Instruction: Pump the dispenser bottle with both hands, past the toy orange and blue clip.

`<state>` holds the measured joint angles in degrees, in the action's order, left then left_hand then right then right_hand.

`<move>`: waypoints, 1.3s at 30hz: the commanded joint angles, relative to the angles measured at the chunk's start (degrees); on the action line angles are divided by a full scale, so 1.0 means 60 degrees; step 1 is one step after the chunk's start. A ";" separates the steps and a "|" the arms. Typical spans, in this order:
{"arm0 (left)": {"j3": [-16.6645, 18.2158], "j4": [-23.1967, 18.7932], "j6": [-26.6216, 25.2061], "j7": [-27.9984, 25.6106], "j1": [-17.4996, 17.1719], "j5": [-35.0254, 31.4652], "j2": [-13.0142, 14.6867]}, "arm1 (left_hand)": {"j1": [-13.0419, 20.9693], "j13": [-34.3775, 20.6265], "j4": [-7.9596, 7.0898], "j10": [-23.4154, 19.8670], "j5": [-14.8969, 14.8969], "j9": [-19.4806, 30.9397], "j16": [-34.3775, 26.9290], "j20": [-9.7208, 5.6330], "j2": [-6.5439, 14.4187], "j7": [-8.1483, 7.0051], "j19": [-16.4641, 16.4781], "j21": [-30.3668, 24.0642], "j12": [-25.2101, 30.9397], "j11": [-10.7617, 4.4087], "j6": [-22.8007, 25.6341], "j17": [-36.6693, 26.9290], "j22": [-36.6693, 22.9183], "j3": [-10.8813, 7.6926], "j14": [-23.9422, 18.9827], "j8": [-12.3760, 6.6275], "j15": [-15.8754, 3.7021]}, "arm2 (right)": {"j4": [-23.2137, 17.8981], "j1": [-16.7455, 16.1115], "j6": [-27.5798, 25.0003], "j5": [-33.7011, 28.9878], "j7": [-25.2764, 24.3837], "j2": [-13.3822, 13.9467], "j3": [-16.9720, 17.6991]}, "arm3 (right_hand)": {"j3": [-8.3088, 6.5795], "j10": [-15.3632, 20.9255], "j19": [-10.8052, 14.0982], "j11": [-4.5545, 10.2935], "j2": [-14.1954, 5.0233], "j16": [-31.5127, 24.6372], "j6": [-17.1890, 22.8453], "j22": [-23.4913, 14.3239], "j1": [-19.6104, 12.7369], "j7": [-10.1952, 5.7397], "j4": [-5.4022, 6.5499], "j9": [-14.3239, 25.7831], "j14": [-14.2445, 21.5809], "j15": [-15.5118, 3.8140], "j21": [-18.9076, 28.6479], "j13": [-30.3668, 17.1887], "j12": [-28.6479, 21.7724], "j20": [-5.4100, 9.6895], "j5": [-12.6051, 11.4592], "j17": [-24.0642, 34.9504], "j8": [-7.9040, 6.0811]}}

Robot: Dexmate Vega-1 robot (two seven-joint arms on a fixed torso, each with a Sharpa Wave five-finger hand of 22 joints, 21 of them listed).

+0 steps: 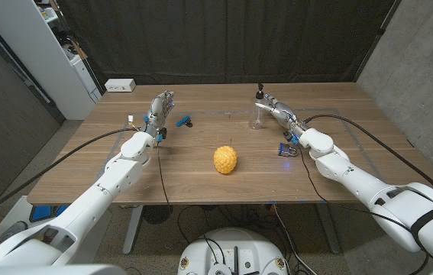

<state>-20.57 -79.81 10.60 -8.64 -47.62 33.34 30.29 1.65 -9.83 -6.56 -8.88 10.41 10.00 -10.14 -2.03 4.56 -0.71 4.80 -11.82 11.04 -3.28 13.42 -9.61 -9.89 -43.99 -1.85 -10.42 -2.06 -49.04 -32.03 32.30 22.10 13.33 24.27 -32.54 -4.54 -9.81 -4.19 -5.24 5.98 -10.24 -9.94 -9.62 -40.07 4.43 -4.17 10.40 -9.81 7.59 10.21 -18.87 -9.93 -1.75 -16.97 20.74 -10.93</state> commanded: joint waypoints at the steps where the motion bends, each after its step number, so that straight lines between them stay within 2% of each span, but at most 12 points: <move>1: 0.0008 0.0161 0.0285 0.0057 0.0012 -0.0054 -0.0045 | 0.0061 -0.0022 0.0015 -0.0039 0.0058 0.0021 -0.0001 -0.0240 0.0817 0.0034 0.0065 0.0054 -0.0032 0.0060 0.0080 -0.0017 -0.0009 -0.0067 -0.0060 -0.0020 -0.0239 | -0.0876 -0.0538 -0.0071 0.0522 -0.0014 0.0238 0.0409 | 0.0088 -0.1201 -0.0015 0.0018 -0.0049 -0.0081 -0.1465 -0.0009 0.0194 0.0004 0.0080 0.0000 -0.1359 0.0041 0.0063 0.0066 -0.0065 -0.0049 -0.0061 -0.0006 0.0032; 6: -0.0010 0.0213 0.0422 0.0095 -0.0007 -0.0153 -0.0009 | 0.0072 -0.0023 0.0045 0.0030 0.0054 0.0021 0.0024 -0.0257 0.0790 0.0040 0.0052 0.0065 -0.0057 0.0098 0.0040 -0.0009 -0.0009 -0.0076 -0.0011 -0.0003 -0.0231 | -0.1426 -0.0866 -0.0295 0.0681 -0.0292 0.0358 0.0592 | 0.0177 -0.1156 0.0005 0.0030 -0.0085 -0.0122 -0.1459 -0.0013 0.0456 0.0002 0.0213 0.0001 -0.1321 0.0028 0.0081 0.0167 -0.0098 -0.0066 -0.0073 -0.0044 0.0031; 9: -0.0014 0.0374 0.0622 0.0127 0.0028 -0.0191 -0.0086 | 0.0127 -0.0022 0.0200 0.0175 0.0034 0.0019 0.0058 -0.0272 0.0692 0.0031 0.0030 0.0081 -0.0101 0.0106 -0.0061 0.0018 -0.0008 -0.0047 0.0073 0.0030 -0.0233 | -0.1724 -0.1037 -0.0492 0.0816 -0.0431 0.0417 0.0700 | 0.0254 -0.1121 0.0064 0.0045 -0.0139 -0.0156 -0.1454 -0.0016 0.0713 -0.0005 0.0348 0.0001 -0.1279 -0.0007 0.0107 0.0265 -0.0119 -0.0051 -0.0079 -0.0079 0.0030; 13: -0.0008 0.0256 0.0514 -0.0099 -0.0016 -0.0316 -0.0033 | 0.0179 -0.0023 0.0348 0.0391 0.0014 0.0017 0.0071 -0.0294 0.0662 0.0008 -0.0009 0.0101 -0.0149 0.0133 -0.0239 0.0021 -0.0007 0.0004 0.0180 0.0075 -0.0230 | -0.1999 -0.1245 -0.0645 0.1041 -0.0602 0.0425 0.0869 | 0.0345 -0.1050 0.0084 0.0074 -0.0243 -0.0189 -0.1423 -0.0019 0.1060 0.0006 0.0538 -0.0001 -0.1241 -0.0008 0.0116 0.0388 -0.0150 -0.0065 -0.0070 -0.0119 0.0022; 15: 0.0026 0.0095 0.0415 -0.0372 -0.0072 -0.0382 -0.0042 | 0.0170 -0.0023 0.0360 0.0446 0.0007 0.0016 0.0059 -0.0293 0.0652 0.0011 -0.0025 0.0108 -0.0156 0.0177 -0.0287 0.0011 -0.0008 0.0029 0.0188 0.0082 -0.0217 | -0.2086 -0.1323 -0.0694 0.1168 -0.0651 0.0405 0.0949 | 0.0424 -0.0969 0.0113 0.0126 -0.0352 -0.0221 -0.1385 -0.0019 0.1388 -0.0008 0.0720 -0.0004 -0.1193 -0.0039 0.0126 0.0500 -0.0176 -0.0051 -0.0052 -0.0154 0.0014; 19: -0.0046 0.0140 0.0535 -0.0262 -0.0002 -0.0640 0.0110 | 0.0138 -0.0023 0.0363 0.0711 0.0004 0.0012 0.0100 -0.0363 0.0683 0.0004 -0.0192 0.0166 -0.0193 0.0192 -0.0520 -0.0016 -0.0007 0.0078 0.0459 0.0115 -0.0204 | -0.2203 -0.1376 -0.0875 0.1305 -0.0622 0.0440 0.1011 | 0.0508 -0.0889 0.0159 0.0210 -0.0464 -0.0247 -0.1326 -0.0017 0.1728 -0.0051 0.0905 -0.0008 -0.1152 -0.0093 0.0136 0.0626 -0.0195 -0.0031 -0.0031 -0.0192 0.0004; 22: -0.0002 0.0627 0.1129 -0.0104 0.0132 -0.0676 -0.0061 | 0.0140 -0.0022 0.0379 0.0764 0.0002 0.0012 0.0094 -0.0399 0.0686 0.0011 -0.0234 0.0179 -0.0196 0.0206 -0.0553 -0.0016 -0.0007 0.0095 0.0484 0.0113 -0.0206 | -0.2173 -0.1436 -0.0846 0.1450 -0.0690 0.0336 0.1101 | 0.0556 -0.0815 0.0205 0.0247 -0.0516 -0.0266 -0.1256 -0.0016 0.1904 -0.0068 0.0998 -0.0010 -0.1110 -0.0121 0.0147 0.0697 -0.0214 -0.0014 -0.0019 -0.0215 -0.0013; 28: -0.0096 0.1113 0.1470 0.0178 0.0291 -0.0875 -0.0031 | 0.0137 -0.0021 0.0392 0.0773 0.0003 0.0011 0.0080 -0.0423 0.0687 0.0017 -0.0245 0.0177 -0.0175 0.0210 -0.0573 -0.0016 -0.0006 0.0107 0.0497 0.0101 -0.0207 | -0.1932 -0.1374 -0.0692 0.1544 -0.0807 0.0094 0.1183 | 0.0684 -0.0541 0.0340 0.0309 -0.0671 -0.0335 -0.0939 -0.0013 0.2398 -0.0104 0.1257 -0.0021 -0.0928 -0.0235 0.0170 0.0891 -0.0274 0.0036 0.0024 -0.0276 -0.0084; 33: -0.0082 0.1529 0.1827 0.0457 0.0352 -0.0713 -0.0196 | 0.0129 -0.0021 0.0390 0.0756 0.0005 0.0010 0.0067 -0.0426 0.0693 0.0031 -0.0245 0.0173 -0.0153 0.0222 -0.0560 -0.0019 -0.0005 0.0111 0.0495 0.0084 -0.0203 | -0.2180 -0.1459 -0.0908 0.1661 -0.1034 0.0096 0.1292 | 0.0746 -0.0446 0.0388 0.0403 -0.0781 -0.0358 -0.0805 -0.0014 0.2672 -0.0147 0.1408 -0.0027 -0.0862 -0.0303 0.0171 0.0986 -0.0282 0.0106 0.0040 -0.0303 -0.0097; 35: -0.0071 0.1586 0.1896 0.0500 0.0352 -0.0688 -0.0209 | 0.0082 -0.0020 0.0340 0.0728 0.0002 0.0010 0.0041 -0.0461 0.0691 0.0035 -0.0229 0.0162 -0.0130 0.0226 -0.0532 -0.0041 -0.0005 0.0140 0.0488 0.0062 -0.0196 | -0.2311 -0.1498 -0.1010 0.1668 -0.1100 0.0138 0.1310 | 0.0792 -0.0326 0.0442 0.0433 -0.0934 -0.0378 -0.0624 -0.0015 0.2949 -0.0181 0.1574 -0.0031 -0.0801 -0.0318 0.0176 0.1070 -0.0297 0.0142 0.0035 -0.0327 -0.0126; 36: -0.0053 0.1633 0.1944 0.0471 0.0341 -0.0705 -0.0207 | 0.0050 -0.0020 0.0305 0.0717 0.0004 0.0009 0.0026 -0.0576 0.0692 0.0047 -0.0206 0.0151 -0.0114 0.0243 -0.0524 -0.0052 -0.0004 0.0155 0.0484 0.0051 -0.0184 | -0.2392 -0.1523 -0.1049 0.1671 -0.1185 0.0150 0.1338 | 0.0819 -0.0282 0.0479 0.0451 -0.1048 -0.0389 -0.0522 -0.0014 0.3131 -0.0212 0.1685 -0.0034 -0.0764 -0.0358 0.0178 0.1125 -0.0291 0.0160 0.0021 -0.0343 -0.0132; 39: -0.0045 0.1698 0.1992 0.0422 0.0328 -0.0718 -0.0235 | 0.0033 -0.0019 0.0289 0.0697 0.0010 0.0008 0.0016 -0.0664 0.0691 0.0083 -0.0190 0.0143 -0.0096 0.0233 -0.0494 -0.0051 -0.0001 0.0161 0.0474 0.0033 -0.0164 | -0.2242 -0.1535 -0.0960 0.1973 -0.1138 -0.0054 0.1470 | 0.0882 -0.0141 0.0568 0.0508 -0.1323 -0.0423 -0.0271 -0.0014 0.3552 -0.0254 0.1937 -0.0040 -0.0647 -0.0444 0.0181 0.1235 -0.0292 0.0210 -0.0033 -0.0379 -0.0152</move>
<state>-20.92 -72.76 19.69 -7.13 -46.07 29.22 29.53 2.19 -9.83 -4.49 -4.46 10.41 9.86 -9.71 -2.04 4.79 -0.51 3.76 -10.94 10.14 -2.15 10.12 -9.75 -9.89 -43.01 0.93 -9.82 -1.75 -61.63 -40.37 27.91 30.34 8.89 25.41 -25.53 0.53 -9.72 -1.06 -2.64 -1.21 -12.34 -9.92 -9.62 -20.81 3.35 6.20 10.12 -9.79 5.63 11.09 -11.83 -11.26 -0.71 -16.85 18.55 -11.30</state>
